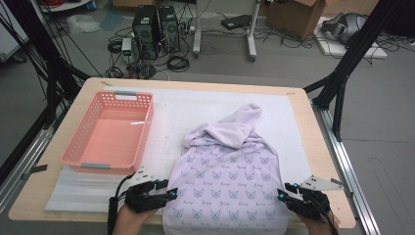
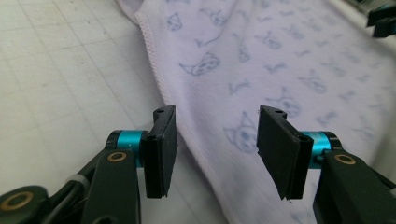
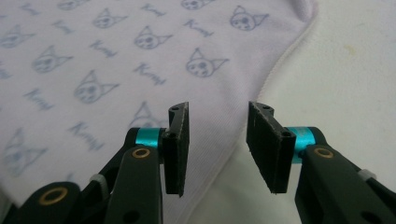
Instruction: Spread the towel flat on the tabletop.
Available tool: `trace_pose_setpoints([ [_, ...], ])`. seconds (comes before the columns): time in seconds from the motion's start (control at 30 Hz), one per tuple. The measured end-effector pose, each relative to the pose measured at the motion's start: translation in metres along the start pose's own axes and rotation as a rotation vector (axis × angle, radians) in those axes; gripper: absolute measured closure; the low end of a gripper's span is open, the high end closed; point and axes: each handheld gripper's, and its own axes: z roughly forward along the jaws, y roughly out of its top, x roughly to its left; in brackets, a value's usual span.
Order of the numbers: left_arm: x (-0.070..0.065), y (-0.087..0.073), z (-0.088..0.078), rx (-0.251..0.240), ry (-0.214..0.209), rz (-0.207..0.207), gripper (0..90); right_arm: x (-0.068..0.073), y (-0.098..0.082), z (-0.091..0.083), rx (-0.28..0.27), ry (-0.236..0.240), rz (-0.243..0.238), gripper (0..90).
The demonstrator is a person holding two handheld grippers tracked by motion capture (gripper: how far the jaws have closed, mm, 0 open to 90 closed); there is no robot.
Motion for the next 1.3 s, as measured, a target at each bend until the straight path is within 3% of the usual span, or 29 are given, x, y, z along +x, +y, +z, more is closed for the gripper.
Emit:
trace_pose_setpoints([
  [0.07, -0.003, 0.0, 0.002, 0.011, 0.057, 0.042, 68.5, -0.002, 0.002, 0.008, 0.02, -0.007, 0.001, 60.4],
  [0.1, -0.004, -0.001, 0.001, 0.016, 0.058, 0.054, 80.8, -0.002, 0.003, 0.012, 0.032, -0.015, -0.009, 62.6],
  [0.17, -0.006, -0.003, -0.002, 0.021, 0.058, 0.073, 84.7, -0.003, 0.004, 0.012, 0.028, 0.014, -0.007, 84.8],
  [0.27, -0.007, -0.008, -0.01, 0.03, 0.051, 0.063, 85.2, 0.0, 0.003, 0.01, 0.034, 0.016, -0.028, 87.3],
  [0.5, -0.015, -0.027, -0.033, 0.029, -0.001, 0.059, 83.6, 0.007, -0.013, -0.011, 0.057, 0.089, -0.033, 87.3],
  [0.57, -0.015, -0.027, -0.032, 0.008, -0.006, 0.054, 72.4, 0.01, -0.015, -0.015, 0.057, 0.118, -0.046, 82.8],
  [0.6, -0.013, -0.024, -0.03, -0.008, -0.005, 0.043, 63.9, 0.011, -0.014, -0.016, 0.046, 0.11, -0.052, 74.7],
  [0.67, -0.009, -0.016, -0.024, -0.038, 0.003, 0.037, 56.1, 0.008, -0.01, -0.015, 0.002, 0.083, -0.029, 65.1],
  [0.77, -0.003, -0.002, -0.014, -0.056, 0.035, 0.033, 51.6, 0.0, 0.0, -0.006, -0.044, 0.043, -0.006, 62.4],
  [0.87, 0.005, 0.006, 0.002, -0.018, 0.065, 0.018, 50.7, -0.007, 0.006, 0.01, -0.026, -0.005, 0.023, 62.7],
  [0.93, 0.003, 0.008, 0.006, 0.005, 0.087, 0.03, 54.2, -0.01, 0.008, 0.021, 0.006, -0.013, 0.025, 66.7],
  [0.97, 0.0, 0.007, 0.007, 0.021, 0.101, 0.063, 66.3, -0.01, 0.008, 0.021, -0.002, -0.01, 0.031, 79.7],
  [1.0, -0.003, 0.006, 0.006, 0.031, 0.108, 0.101, 80.6, -0.011, 0.009, 0.021, 0.006, 0.028, 0.032, 86.7],
  [1.03, -0.005, 0.005, 0.005, 0.038, 0.109, 0.106, 85.4, -0.01, 0.008, 0.02, 0.009, 0.026, 0.022, 87.2],
  [1.13, -0.008, 0.002, -0.004, 0.067, 0.094, 0.117, 86.7, -0.009, 0.005, 0.012, 0.035, 0.048, 0.008, 87.9],
  [1.3, -0.007, -0.014, -0.024, 0.06, 0.034, 0.104, 85.9, -0.004, -0.008, -0.005, 0.06, 0.082, -0.012, 87.8],
])
